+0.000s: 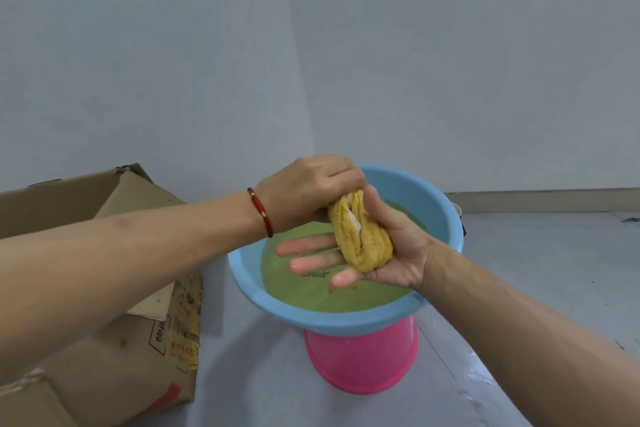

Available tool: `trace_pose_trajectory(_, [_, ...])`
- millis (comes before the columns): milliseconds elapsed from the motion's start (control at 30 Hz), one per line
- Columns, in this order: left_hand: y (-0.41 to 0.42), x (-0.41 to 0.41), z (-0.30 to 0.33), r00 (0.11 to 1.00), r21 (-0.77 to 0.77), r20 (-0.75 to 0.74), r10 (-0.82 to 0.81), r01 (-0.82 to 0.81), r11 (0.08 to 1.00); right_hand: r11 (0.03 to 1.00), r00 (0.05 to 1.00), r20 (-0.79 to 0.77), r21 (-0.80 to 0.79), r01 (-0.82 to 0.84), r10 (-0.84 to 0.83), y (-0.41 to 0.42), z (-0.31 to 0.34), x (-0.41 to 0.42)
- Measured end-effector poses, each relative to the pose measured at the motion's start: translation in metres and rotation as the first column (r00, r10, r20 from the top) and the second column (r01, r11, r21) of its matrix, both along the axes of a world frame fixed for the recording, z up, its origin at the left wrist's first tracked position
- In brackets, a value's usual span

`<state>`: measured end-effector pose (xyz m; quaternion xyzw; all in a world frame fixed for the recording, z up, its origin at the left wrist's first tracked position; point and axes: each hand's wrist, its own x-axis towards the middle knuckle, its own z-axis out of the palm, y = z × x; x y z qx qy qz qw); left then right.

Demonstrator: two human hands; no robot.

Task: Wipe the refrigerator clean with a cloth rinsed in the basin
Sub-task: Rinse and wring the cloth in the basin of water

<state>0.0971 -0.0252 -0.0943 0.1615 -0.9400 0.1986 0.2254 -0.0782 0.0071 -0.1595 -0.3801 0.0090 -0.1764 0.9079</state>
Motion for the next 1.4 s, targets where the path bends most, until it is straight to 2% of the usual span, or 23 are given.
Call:
trace_pose_trajectory(67, [-0.007, 0.005, 0.001, 0.990, 0.015, 0.138, 0.022, -0.024, 1.000, 0.984, 0.973, -0.197, -0.154, 0.095, -0.124, 0.001, 0.005, 0.002])
trace_pose_trajectory(100, [-0.009, 0.007, -0.001, 0.970, 0.049, 0.234, 0.058, -0.072, 0.996, 0.955, 0.913, -0.335, -0.257, 0.150, -0.233, 0.001, 0.007, 0.004])
trace_pose_trajectory(167, [-0.006, 0.003, -0.003, 0.866, 0.103, 0.449, 0.218, -0.293, 0.951, 0.829, 0.672, -0.555, -0.535, 0.165, -0.491, -0.003, 0.007, 0.009])
trace_pose_trajectory(233, [0.004, -0.009, -0.009, 0.684, 0.023, 0.590, 0.429, -0.545, 0.838, 0.638, 0.433, -0.559, -0.768, 0.051, -0.707, -0.010, 0.001, 0.018])
trace_pose_trajectory(300, [0.010, -0.023, -0.022, 0.610, 0.025, 0.573, 0.548, -0.681, 0.732, 0.410, 0.259, -0.442, -0.896, -0.172, -0.859, -0.014, -0.005, 0.022])
trace_pose_trajectory(333, [0.011, -0.028, -0.030, 0.603, 0.065, 0.543, 0.584, -0.724, 0.687, 0.308, 0.214, -0.378, -0.903, -0.299, -0.901, -0.017, -0.007, 0.021])
trace_pose_trajectory(433, [0.008, -0.035, -0.049, 0.615, 0.366, 0.476, 0.629, -0.789, 0.494, 0.097, 0.207, -0.240, -0.841, -0.533, -0.949, -0.020, -0.008, 0.009])
trace_pose_trajectory(500, [0.011, -0.041, -0.061, 0.644, 0.633, 0.410, 0.646, -0.711, 0.307, -0.001, 0.224, -0.182, -0.773, -0.634, -0.958, -0.022, -0.009, 0.002])
trace_pose_trajectory(567, [0.019, -0.045, -0.074, 0.653, 0.834, 0.343, 0.675, -0.542, 0.100, -0.108, 0.265, -0.121, -0.698, -0.708, -0.957, -0.023, -0.012, -0.002])
trace_pose_trajectory(667, [0.025, -0.047, -0.082, 0.648, 0.948, 0.298, 0.701, -0.290, -0.135, -0.229, 0.330, -0.033, -0.653, -0.721, -0.943, -0.024, -0.015, -0.006])
trace_pose_trajectory(767, [0.027, -0.050, -0.083, 0.616, 0.958, 0.287, 0.734, -0.176, -0.227, -0.300, 0.357, 0.043, -0.639, -0.708, -0.933, -0.026, -0.016, -0.010])
trace_pose_trajectory(867, [0.025, -0.046, -0.084, 0.625, 0.961, 0.277, 0.730, -0.192, -0.200, -0.312, 0.364, 0.055, -0.642, -0.700, -0.930, -0.027, -0.016, -0.008])
trace_pose_trajectory(933, [0.019, -0.040, -0.080, 0.656, 0.947, 0.303, 0.691, -0.291, -0.139, -0.213, 0.303, -0.011, -0.686, -0.696, -0.953, -0.027, -0.014, -0.005])
trace_pose_trajectory(967, [0.016, -0.037, -0.079, 0.660, 0.919, 0.322, 0.679, -0.389, -0.057, -0.132, 0.258, -0.072, -0.709, -0.692, -0.963, -0.028, -0.013, -0.004])
trace_pose_trajectory(1000, [0.012, -0.033, -0.078, 0.646, 0.845, 0.340, 0.684, -0.529, 0.080, -0.045, 0.227, -0.146, -0.742, -0.669, -0.963, -0.028, -0.012, -0.002])
trace_pose_trajectory(1033, [0.008, -0.029, -0.076, 0.626, 0.700, 0.353, 0.696, -0.670, 0.247, 0.056, 0.210, -0.237, -0.778, -0.626, -0.949, -0.029, -0.012, 0.000])
trace_pose_trajectory(1067, [0.005, -0.025, -0.075, 0.627, 0.538, 0.340, 0.701, -0.741, 0.402, 0.199, 0.216, -0.363, -0.818, -0.540, -0.906, -0.029, -0.013, 0.000])
trace_pose_trajectory(1100, [0.001, -0.020, -0.074, 0.668, 0.423, 0.308, 0.677, -0.734, 0.531, 0.381, 0.268, -0.505, -0.833, -0.401, -0.821, -0.030, -0.013, -0.001])
trace_pose_trajectory(1167, [-0.007, -0.006, -0.072, 0.800, 0.293, 0.270, 0.536, -0.598, 0.746, 0.732, 0.492, -0.661, -0.678, -0.066, -0.567, -0.031, -0.012, -0.010])
trace_pose_trajectory(1200, [-0.012, 0.001, -0.070, 0.858, 0.232, 0.247, 0.450, -0.503, 0.833, 0.829, 0.602, -0.656, -0.559, 0.017, -0.455, -0.031, -0.010, -0.017])
trace_pose_trajectory(1233, [-0.016, 0.008, -0.067, 0.904, 0.185, 0.209, 0.373, -0.411, 0.893, 0.867, 0.684, -0.616, -0.496, 0.049, -0.391, -0.029, -0.009, -0.022])
trace_pose_trajectory(1267, [-0.019, 0.014, -0.065, 0.939, 0.153, 0.171, 0.298, -0.324, 0.934, 0.870, 0.723, -0.581, -0.489, 0.057, -0.374, -0.026, -0.007, -0.024])
trace_pose_trajectory(1400, [-0.019, 0.015, -0.054, 0.992, 0.035, 0.088, 0.093, -0.097, 0.995, 0.813, 0.678, -0.573, -0.579, 0.063, -0.461, -0.016, -0.010, -0.006])
